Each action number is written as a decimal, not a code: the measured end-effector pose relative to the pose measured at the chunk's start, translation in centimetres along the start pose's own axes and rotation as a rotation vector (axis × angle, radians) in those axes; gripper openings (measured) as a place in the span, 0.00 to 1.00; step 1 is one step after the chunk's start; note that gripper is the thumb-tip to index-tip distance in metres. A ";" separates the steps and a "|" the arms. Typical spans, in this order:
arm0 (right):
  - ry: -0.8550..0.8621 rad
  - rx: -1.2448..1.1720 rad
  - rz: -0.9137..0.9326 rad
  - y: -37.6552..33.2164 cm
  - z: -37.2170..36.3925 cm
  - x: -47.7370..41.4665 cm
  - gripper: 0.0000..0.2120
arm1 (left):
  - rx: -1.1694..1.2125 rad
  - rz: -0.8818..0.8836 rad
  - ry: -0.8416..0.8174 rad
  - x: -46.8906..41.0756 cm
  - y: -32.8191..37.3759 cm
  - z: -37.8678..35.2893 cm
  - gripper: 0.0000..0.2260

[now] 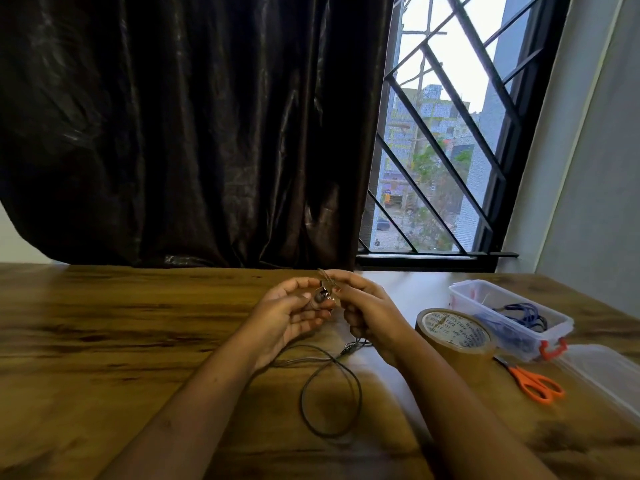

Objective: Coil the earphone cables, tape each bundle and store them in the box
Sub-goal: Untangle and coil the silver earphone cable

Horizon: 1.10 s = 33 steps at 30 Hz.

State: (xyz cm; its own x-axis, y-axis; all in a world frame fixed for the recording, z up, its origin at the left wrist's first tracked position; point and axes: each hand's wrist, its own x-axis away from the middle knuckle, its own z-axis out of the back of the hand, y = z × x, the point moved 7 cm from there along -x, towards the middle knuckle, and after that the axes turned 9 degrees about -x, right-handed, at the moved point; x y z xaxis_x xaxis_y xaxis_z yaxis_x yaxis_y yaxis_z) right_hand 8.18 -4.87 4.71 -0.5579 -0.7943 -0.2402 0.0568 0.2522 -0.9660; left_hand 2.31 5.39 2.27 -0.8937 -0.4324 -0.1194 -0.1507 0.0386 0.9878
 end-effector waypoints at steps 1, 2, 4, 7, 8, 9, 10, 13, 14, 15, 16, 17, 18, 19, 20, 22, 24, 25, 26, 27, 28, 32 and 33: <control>-0.011 0.006 -0.008 0.0 -0.1 0.1 0.16 | 0.012 0.017 -0.028 0.1 0.0 -0.1 0.11; -0.012 0.010 -0.016 0.0 0.0 0.1 0.16 | 0.004 0.034 -0.060 0.2 -0.1 -0.4 0.11; -0.006 0.031 -0.010 0.0 0.2 0.0 0.17 | -0.052 0.051 -0.103 0.5 -0.3 -0.8 0.09; 0.051 0.075 0.026 0.2 0.7 -0.4 0.15 | -0.137 0.019 -0.026 0.3 -0.4 -0.4 0.06; 0.074 0.090 0.040 0.5 1.0 -0.6 0.14 | -0.161 0.002 0.024 0.2 -0.3 -0.1 0.05; 0.095 0.111 0.054 0.6 1.2 -0.8 0.13 | -0.177 -0.014 0.083 0.0 -0.3 0.3 0.04; 0.121 0.136 0.062 0.8 1.6 -1.0 0.11 | -0.185 -0.025 0.142 -0.1 -0.3 0.9 0.04; 0.175 0.191 0.070 1.2 2.4 -1.3 0.09 | -0.168 -0.040 0.167 -0.2 -0.2 1.4 0.03; 0.186 0.221 0.082 1.3 2.4 -1.4 0.08 | -0.147 -0.043 0.126 -0.1 -0.1 1.2 0.02; 0.195 0.245 0.093 1.3 2.4 -1.5 0.08 | -0.118 -0.041 0.081 0.0 -0.1 0.9 0.02; 0.206 0.260 0.092 1.5 2.5 -1.6 0.07 | -0.073 -0.036 0.034 0.1 -0.1 0.4 0.02; 0.222 0.261 0.082 1.8 2.6 -1.8 0.08 | -0.001 -0.027 -0.012 0.2 -0.1 -0.1 0.01; 0.246 0.263 0.073 2.0 2.8 -1.9 0.08 | 0.088 -0.015 -0.052 0.3 0.0 -0.5 0.04; 0.277 0.271 0.069 2.2 3.1 -2.0 0.09 | 0.178 0.001 -0.090 0.5 0.1 -0.8 0.08; 0.314 0.288 0.070 2.3 3.5 -2.1 0.10 | 0.248 0.017 -0.121 0.6 0.2 -1.1 0.11; 0.376 0.295 0.077 2.3 4.2 -2.1 0.12 | 0.256 0.035 -0.164 0.9 0.4 -1.4 0.10; 0.401 0.302 0.078 2.4 4.5 -2.1 0.12 | 0.172 0.040 -0.159 0.9 0.3 -1.4 0.07; 0.396 0.316 0.074 2.5 4.5 -2.1 0.12 | 0.138 0.035 -0.144 0.9 0.3 -1.3 0.06; 0.386 0.335 0.070 2.6 4.3 -2.2 0.13 | 0.121 0.027 -0.129 0.8 0.3 -1.3 0.05; 0.373 0.346 0.073 2.6 4.1 -2.2 0.13 | 0.113 0.018 -0.117 0.7 0.3 -1.3 0.04; 0.359 0.345 0.076 2.6 3.9 -2.3 0.13 | 0.107 0.008 -0.111 0.7 0.4 -1.3 0.04; 0.303 0.273 0.070 2.7 3.5 -2.3 0.11 | 0.077 -0.003 -0.087 0.5 0.3 -1.0 0.05; 0.294 0.248 0.068 2.7 3.4 -2.3 0.11 | 0.084 0.001 -0.075 0.4 0.3 -0.9 0.05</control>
State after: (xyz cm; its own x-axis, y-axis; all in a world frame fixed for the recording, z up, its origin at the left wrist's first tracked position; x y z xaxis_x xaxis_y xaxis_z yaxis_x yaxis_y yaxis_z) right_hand 12.42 -4.30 2.36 -0.7572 -0.5795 -0.3014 0.2799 0.1291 -0.9513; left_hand 2.31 4.41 2.59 -0.9227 -0.3634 -0.1287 -0.1819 0.1160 0.9765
